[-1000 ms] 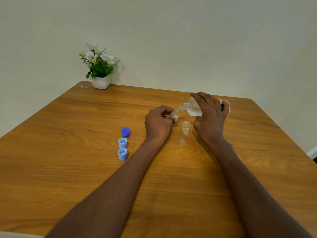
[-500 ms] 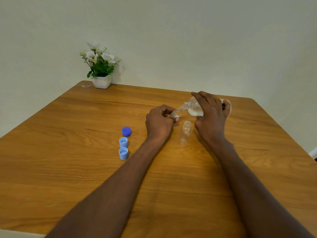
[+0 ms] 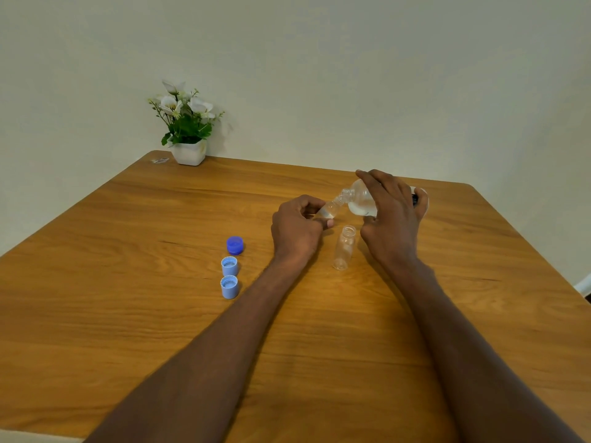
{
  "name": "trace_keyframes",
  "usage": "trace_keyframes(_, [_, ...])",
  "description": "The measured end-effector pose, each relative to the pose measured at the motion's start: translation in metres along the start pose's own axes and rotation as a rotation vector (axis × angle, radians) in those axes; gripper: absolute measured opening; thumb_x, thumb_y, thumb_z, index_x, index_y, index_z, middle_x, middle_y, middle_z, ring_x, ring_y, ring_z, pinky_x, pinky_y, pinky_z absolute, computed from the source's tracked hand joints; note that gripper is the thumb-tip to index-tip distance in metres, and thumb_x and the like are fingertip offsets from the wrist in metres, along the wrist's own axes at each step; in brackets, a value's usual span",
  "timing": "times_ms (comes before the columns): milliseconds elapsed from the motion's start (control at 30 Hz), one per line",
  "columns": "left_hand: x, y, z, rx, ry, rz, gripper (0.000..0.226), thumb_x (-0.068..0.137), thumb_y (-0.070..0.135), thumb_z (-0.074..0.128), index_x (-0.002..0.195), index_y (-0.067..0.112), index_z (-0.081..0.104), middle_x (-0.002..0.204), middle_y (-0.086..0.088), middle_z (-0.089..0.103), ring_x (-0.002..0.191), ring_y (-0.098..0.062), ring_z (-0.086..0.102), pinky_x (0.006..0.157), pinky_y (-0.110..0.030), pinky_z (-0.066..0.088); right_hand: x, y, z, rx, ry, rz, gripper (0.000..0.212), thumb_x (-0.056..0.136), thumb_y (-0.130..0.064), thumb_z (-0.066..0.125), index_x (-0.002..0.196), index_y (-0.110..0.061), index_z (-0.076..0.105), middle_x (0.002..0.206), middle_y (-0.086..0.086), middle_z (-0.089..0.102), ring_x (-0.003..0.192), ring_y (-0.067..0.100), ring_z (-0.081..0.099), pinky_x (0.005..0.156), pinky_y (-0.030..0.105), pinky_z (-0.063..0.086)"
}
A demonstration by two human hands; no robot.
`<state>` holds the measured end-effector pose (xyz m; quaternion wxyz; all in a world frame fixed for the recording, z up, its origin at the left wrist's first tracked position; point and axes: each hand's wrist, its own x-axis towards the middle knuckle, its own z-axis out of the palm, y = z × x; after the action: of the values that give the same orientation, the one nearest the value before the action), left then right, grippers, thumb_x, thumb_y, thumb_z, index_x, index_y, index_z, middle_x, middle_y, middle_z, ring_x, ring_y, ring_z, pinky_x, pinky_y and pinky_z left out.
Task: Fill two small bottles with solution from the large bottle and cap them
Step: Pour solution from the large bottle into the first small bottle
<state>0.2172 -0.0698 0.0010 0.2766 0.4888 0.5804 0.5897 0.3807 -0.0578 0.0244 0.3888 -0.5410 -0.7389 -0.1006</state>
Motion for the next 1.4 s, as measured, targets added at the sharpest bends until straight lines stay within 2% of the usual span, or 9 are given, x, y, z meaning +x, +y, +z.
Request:
trace_keyframes(433, [0.000, 0.002, 0.001, 0.023, 0.000, -0.016, 0.032, 0.074, 0.017, 0.092, 0.102, 0.022, 0.078, 0.093, 0.009, 0.077, 0.088, -0.007, 0.074, 0.082, -0.041, 0.064, 0.001, 0.001, 0.003, 0.065, 0.012, 0.073, 0.091, 0.070, 0.000, 0.076, 0.152, -0.030, 0.049, 0.153, -0.006, 0.051, 0.143, 0.019, 0.043, 0.120, 0.058, 0.022])
trace_keyframes(567, [0.000, 0.005, 0.001, 0.096, 0.014, 0.009, 0.030, 0.076, 0.023, 0.090, 0.103, 0.024, 0.076, 0.101, 0.012, 0.075, 0.085, 0.004, 0.065, 0.084, -0.035, 0.059, 0.002, 0.001, 0.003, 0.144, 0.049, 0.128, 0.088, 0.073, -0.011, 0.083, 0.152, -0.029, 0.050, 0.153, -0.006, 0.050, 0.142, 0.019, 0.045, 0.120, 0.058, 0.024])
trace_keyframes(700, [-0.001, 0.006, 0.001, 0.119, 0.018, 0.008, 0.031, 0.076, 0.023, 0.091, 0.102, 0.023, 0.076, 0.094, 0.014, 0.072, 0.079, 0.004, 0.064, 0.079, -0.033, 0.059, 0.006, 0.001, -0.001, 0.341, 0.118, 0.208, 0.087, 0.070, -0.019, 0.089, 0.149, -0.023, 0.053, 0.148, -0.005, 0.053, 0.137, 0.016, 0.049, 0.114, 0.050, 0.040])
trace_keyframes(767, [-0.001, 0.005, 0.000, 0.111, 0.015, 0.012, 0.031, 0.074, 0.020, 0.092, 0.101, 0.020, 0.078, 0.092, 0.010, 0.074, 0.084, -0.002, 0.068, 0.082, -0.037, 0.062, 0.008, 0.001, -0.004, 0.452, 0.160, 0.241, 0.086, 0.071, -0.020, 0.092, 0.148, -0.019, 0.054, 0.145, -0.004, 0.055, 0.132, 0.014, 0.052, 0.109, 0.037, 0.047])
trace_keyframes(867, [0.000, 0.005, 0.001, 0.118, 0.010, 0.017, 0.031, 0.075, 0.019, 0.091, 0.102, 0.018, 0.078, 0.094, 0.007, 0.074, 0.088, -0.008, 0.068, 0.084, -0.039, 0.061, 0.010, 0.001, -0.006, 0.581, 0.191, 0.322, 0.080, 0.075, -0.020, 0.091, 0.146, -0.017, 0.055, 0.140, -0.004, 0.056, 0.127, 0.011, 0.054, 0.101, 0.019, 0.047])
trace_keyframes(1033, [0.001, 0.004, 0.001, 0.140, -0.002, 0.012, 0.032, 0.079, 0.019, 0.088, 0.108, 0.017, 0.075, 0.098, 0.006, 0.073, 0.087, -0.011, 0.067, 0.083, -0.039, 0.061, 0.009, 0.004, -0.007, 0.753, 0.156, 0.436, 0.074, 0.083, -0.015, 0.086, 0.147, -0.021, 0.050, 0.139, -0.006, 0.056, 0.125, 0.008, 0.055, 0.099, 0.022, 0.050])
trace_keyframes(1167, [0.001, 0.004, 0.001, 0.174, -0.022, 0.014, 0.033, 0.082, 0.020, 0.085, 0.113, 0.019, 0.072, 0.101, 0.009, 0.071, 0.088, -0.010, 0.067, 0.084, -0.037, 0.061, 0.006, 0.008, -0.004, 0.681, 0.119, 0.390, 0.074, 0.087, -0.020, 0.083, 0.150, -0.021, 0.046, 0.144, -0.004, 0.055, 0.129, 0.011, 0.055, 0.105, 0.030, 0.049])
trace_keyframes(1300, [0.001, 0.003, 0.000, 0.162, -0.028, 0.004, 0.032, 0.081, 0.019, 0.086, 0.110, 0.020, 0.072, 0.100, 0.009, 0.071, 0.090, -0.012, 0.068, 0.085, -0.040, 0.061, 0.000, 0.008, -0.002, 0.656, 0.075, 0.385, 0.074, 0.087, -0.025, 0.084, 0.147, -0.027, 0.042, 0.135, -0.013, 0.056, 0.125, 0.013, 0.058, 0.100, 0.036, 0.056])
trace_keyframes(1400, [0.000, 0.003, 0.000, 0.168, -0.034, 0.003, 0.037, 0.081, 0.019, 0.086, 0.114, 0.020, 0.070, 0.102, 0.009, 0.070, 0.093, -0.013, 0.067, 0.086, -0.039, 0.060, -0.003, 0.011, 0.002, 0.641, 0.037, 0.401, 0.081, 0.084, -0.033, 0.086, 0.150, -0.025, 0.039, 0.137, -0.009, 0.056, 0.126, 0.016, 0.059, 0.100, 0.043, 0.059])
